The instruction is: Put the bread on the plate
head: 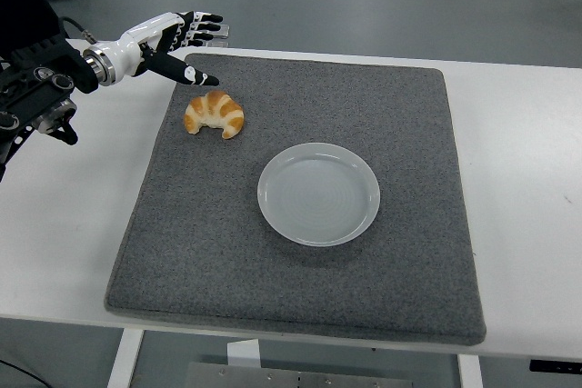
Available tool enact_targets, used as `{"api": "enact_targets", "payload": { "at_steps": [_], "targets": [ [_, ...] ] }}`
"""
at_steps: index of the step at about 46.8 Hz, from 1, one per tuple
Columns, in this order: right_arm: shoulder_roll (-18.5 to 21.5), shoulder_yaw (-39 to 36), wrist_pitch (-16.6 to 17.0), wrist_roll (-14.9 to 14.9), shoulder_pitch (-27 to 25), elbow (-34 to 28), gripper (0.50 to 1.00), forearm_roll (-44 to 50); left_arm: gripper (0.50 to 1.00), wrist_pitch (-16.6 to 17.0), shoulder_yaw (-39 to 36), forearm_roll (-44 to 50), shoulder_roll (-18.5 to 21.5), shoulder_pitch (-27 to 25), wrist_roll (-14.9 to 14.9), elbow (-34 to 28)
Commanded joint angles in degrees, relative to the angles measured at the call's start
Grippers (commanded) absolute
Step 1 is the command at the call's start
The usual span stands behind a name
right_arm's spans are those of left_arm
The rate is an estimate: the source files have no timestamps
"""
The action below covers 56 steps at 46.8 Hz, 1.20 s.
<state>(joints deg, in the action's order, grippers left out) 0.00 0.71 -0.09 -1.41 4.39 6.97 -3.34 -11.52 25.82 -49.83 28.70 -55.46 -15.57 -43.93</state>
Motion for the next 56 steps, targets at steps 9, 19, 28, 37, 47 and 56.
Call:
{"api": "enact_targets", "payload": {
  "at_steps": [9,19,28,37,47,56],
  "targets": [
    [0.0,0.0,0.0,0.0,0.0,0.0,0.952,0.0,1.0,12.2,-9.6,-7.7,0.0,-0.1,-2.4,-2.6],
    [0.0,0.0,0.0,0.0,0.0,0.0,0.952,0.0,1.0,16.7,-13.3,-9.9,-0.2,-0.1,-2.4,-2.6],
    [0.0,0.0,0.0,0.0,0.0,0.0,0.952,0.0,0.999,21.0,-17.5,-13.4,-0.3,-0.1,-2.4,-2.3],
    [0.0,0.0,0.0,0.0,0.0,0.0,0.952,0.0,0.999,25.2,-21.6,-13.6,-0.8,-0.4,-2.3,-1.9],
    [0.0,0.0,0.0,0.0,0.0,0.0,0.952,0.0,0.999,24.9,-21.6,-13.4,-1.1,-0.5,-2.1,-1.8],
    [0.0,0.0,0.0,0.0,0.0,0.0,0.952,0.0,0.999,24.0,-21.4,-12.1,-1.1,-1.7,-2.1,-1.6]
  ]
}}
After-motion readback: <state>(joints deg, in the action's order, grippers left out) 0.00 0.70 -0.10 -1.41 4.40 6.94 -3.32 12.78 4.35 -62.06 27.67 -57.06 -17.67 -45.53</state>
